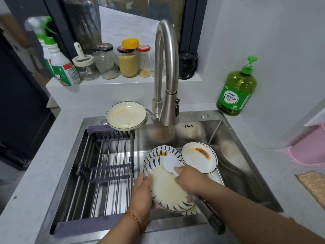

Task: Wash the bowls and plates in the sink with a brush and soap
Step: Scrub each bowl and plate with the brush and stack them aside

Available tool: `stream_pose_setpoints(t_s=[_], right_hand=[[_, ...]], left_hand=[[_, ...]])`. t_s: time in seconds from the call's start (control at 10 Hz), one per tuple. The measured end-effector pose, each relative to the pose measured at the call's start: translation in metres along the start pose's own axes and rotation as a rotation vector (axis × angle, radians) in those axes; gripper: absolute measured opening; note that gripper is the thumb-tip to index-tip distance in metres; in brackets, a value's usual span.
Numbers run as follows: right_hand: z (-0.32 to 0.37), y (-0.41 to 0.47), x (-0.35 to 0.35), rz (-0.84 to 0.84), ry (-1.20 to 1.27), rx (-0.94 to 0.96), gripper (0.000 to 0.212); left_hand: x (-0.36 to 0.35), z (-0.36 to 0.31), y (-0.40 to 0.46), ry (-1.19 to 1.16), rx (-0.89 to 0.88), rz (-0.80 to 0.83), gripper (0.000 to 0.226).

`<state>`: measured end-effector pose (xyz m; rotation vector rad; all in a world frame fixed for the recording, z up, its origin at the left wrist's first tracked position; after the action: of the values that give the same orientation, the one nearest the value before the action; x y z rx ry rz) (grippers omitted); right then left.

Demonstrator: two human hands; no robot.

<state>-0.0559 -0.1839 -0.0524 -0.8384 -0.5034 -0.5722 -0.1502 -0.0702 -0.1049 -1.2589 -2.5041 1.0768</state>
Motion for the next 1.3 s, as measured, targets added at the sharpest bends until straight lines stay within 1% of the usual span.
stream_pose_setpoints(t_s=[0.1,0.2,0.3,0.4,0.5,0.6,0.7,0.8,0.9,1.0,1.1,1.2,1.3], right_hand=[[0.011,0.002,-0.02,0.04,0.266,0.025,0.055],[0.024,0.008,-0.019,0.059,0.274,0.049,0.053],[0.021,0.011,0.004,-0.021,-0.028,0.061,0.046],[0.009,0.005,0.02,0.038,-0.286,0.027,0.038],[0.006,-0.011,0.019,0.203,-0.397,-0.011,0.035],[0.017,-0.029,0.015,0.296,-0.403,0.048,0.034],[0.037,-0.035,0.009,0.326,-0.42,0.139,0.035],[0.052,-0.02,0.0,0.265,-0.293,0.169,0.039],[0.053,0.003,0.002,0.206,-0.166,0.097,0.04],[0.04,0.013,0.017,0.157,-0.2,0.009,0.038],[0.025,0.011,0.023,0.143,-0.23,-0.04,0.035],[0.017,-0.007,0.018,0.354,-0.366,0.01,0.032],[0.032,-0.022,0.01,0.367,-0.243,0.065,0.024]], left_hand=[[-0.004,0.001,0.002,-0.031,0.051,0.019,0.029],[0.001,0.001,0.003,-0.074,0.044,0.012,0.025],[0.0,-0.005,0.0,-0.072,0.006,0.043,0.021],[0.004,-0.01,0.002,-0.076,0.008,0.012,0.021],[0.011,-0.014,0.007,-0.079,0.009,-0.037,0.022],[0.013,-0.02,0.01,-0.091,0.011,-0.062,0.02],[0.013,-0.026,0.016,-0.078,0.022,-0.068,0.023],[0.011,-0.022,0.019,0.013,0.017,-0.049,0.026],[0.008,-0.015,0.016,0.041,0.014,0.02,0.029],[0.008,-0.015,0.013,-0.016,0.047,0.04,0.026],[0.016,-0.022,0.02,-0.021,0.005,-0.038,0.022],[0.021,-0.027,0.025,-0.008,-0.024,-0.092,0.021],[0.021,-0.029,0.03,0.022,-0.05,-0.104,0.023]])
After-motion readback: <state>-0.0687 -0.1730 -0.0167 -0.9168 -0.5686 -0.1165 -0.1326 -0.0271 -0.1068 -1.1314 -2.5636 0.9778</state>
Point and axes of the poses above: each hand's wrist, its own y-axis towards the middle knuckle, its own x-axis out of the back of the hand, z = x × y, the point moved 2 cm from there along y, towards the middle knuckle, and after that the axes turned 9 degrees about x, right-handed, at the moved point
